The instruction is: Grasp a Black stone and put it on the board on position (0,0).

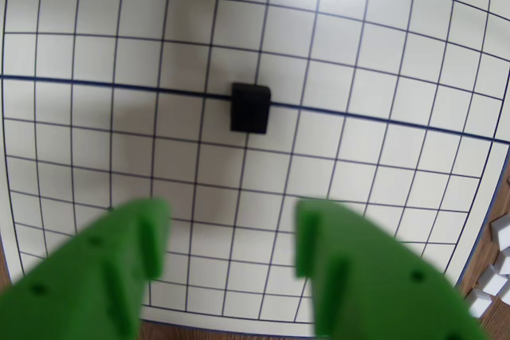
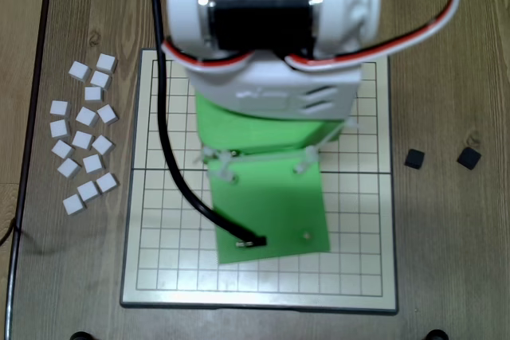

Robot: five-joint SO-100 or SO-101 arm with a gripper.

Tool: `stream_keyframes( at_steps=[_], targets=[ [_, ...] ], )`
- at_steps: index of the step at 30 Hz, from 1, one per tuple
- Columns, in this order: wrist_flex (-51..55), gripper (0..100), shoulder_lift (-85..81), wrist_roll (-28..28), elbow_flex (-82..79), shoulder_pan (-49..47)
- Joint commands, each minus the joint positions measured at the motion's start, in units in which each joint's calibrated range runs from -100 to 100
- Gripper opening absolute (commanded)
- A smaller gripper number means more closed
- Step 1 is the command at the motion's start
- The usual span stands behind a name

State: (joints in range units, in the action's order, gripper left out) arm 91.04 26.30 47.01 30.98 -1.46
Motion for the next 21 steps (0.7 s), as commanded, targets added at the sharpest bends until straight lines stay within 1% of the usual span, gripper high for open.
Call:
stream_keyframes(
  at_steps=[1, 8, 12, 21],
  targets=[
    [-0.6, 11, -4.5, -0.4, 1.0, 0.8],
    [-1.0, 12, -4.3, -0.6, 0.4, 1.0],
    [-2.2, 11, -5.6, -0.6, -3.0, 1.2],
    [-7.7, 9, -18.0, -0.3, -23.5, 1.8]
  ],
)
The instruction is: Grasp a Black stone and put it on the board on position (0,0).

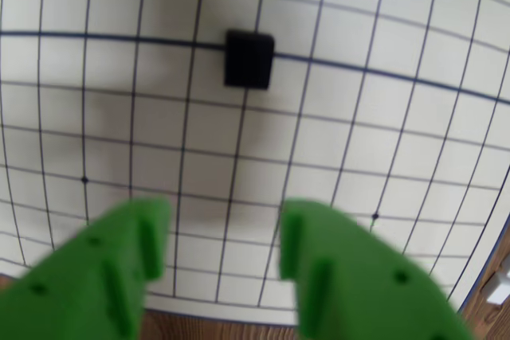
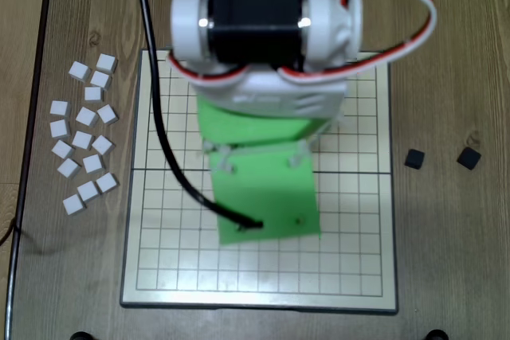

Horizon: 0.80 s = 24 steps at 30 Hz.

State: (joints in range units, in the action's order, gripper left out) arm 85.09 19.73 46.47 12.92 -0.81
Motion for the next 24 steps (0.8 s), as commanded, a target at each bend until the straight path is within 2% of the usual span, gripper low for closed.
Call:
stream_keyframes(
  at_steps=[1, 24],
  targets=[
    [-2.3, 9, -13.5, 0.4, -8.3, 1.1],
    [-11.8, 8, -65.3, 3.0, -70.8, 2.2]
  ],
)
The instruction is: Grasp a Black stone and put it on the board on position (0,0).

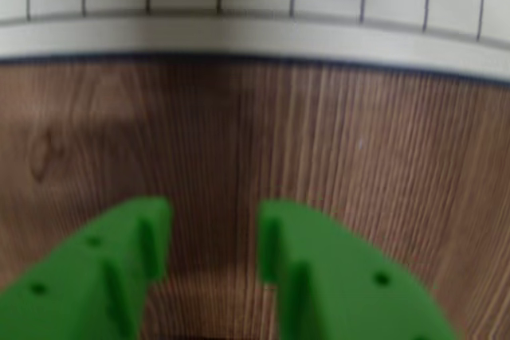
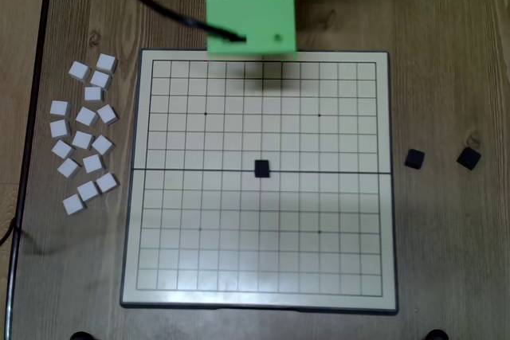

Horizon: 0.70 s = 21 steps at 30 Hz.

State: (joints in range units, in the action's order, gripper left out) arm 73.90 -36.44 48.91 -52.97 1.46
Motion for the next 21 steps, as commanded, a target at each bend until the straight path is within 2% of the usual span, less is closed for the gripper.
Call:
stream_keyframes(
  at_steps=[1, 10, 21],
  targets=[
    [-0.7, 8, -11.3, 0.6, -7.0, -0.2],
    [-2.2, 7, -28.2, 1.2, -24.8, -0.9],
    [-10.4, 6, -39.2, -0.4, -41.5, -0.6]
  ],
)
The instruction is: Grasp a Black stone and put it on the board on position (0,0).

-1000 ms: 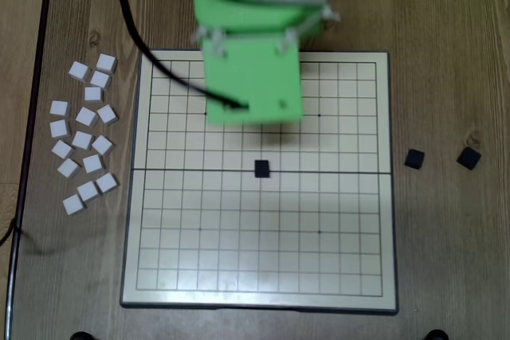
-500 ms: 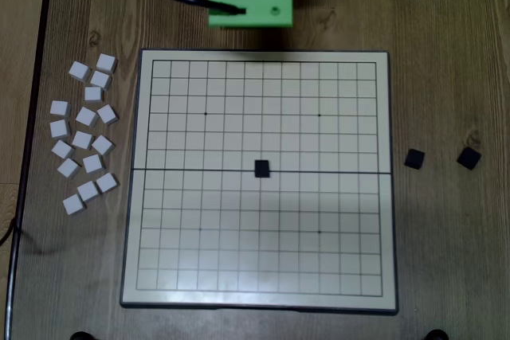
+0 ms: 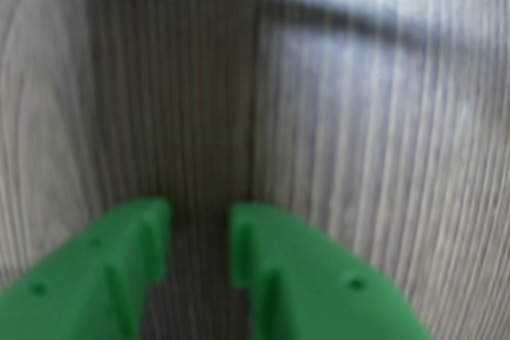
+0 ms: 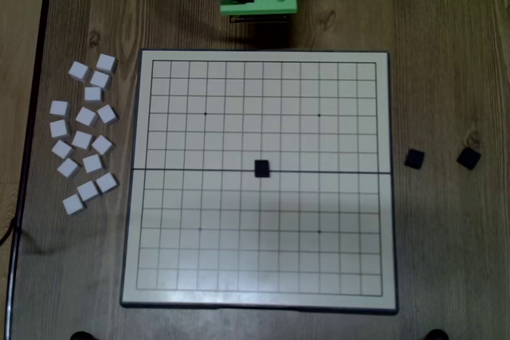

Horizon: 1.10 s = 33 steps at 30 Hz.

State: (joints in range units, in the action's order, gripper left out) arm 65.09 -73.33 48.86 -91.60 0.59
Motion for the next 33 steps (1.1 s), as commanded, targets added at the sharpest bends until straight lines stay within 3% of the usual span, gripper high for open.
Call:
stream_keyframes(
  at_steps=[1, 15, 33],
  targets=[
    [-1.6, 6, -3.4, -0.5, -4.2, 0.3],
    [10.0, 6, -15.5, -5.9, -8.3, 1.8],
    [10.3, 7, -15.9, -6.2, -8.3, 2.2]
  ],
)
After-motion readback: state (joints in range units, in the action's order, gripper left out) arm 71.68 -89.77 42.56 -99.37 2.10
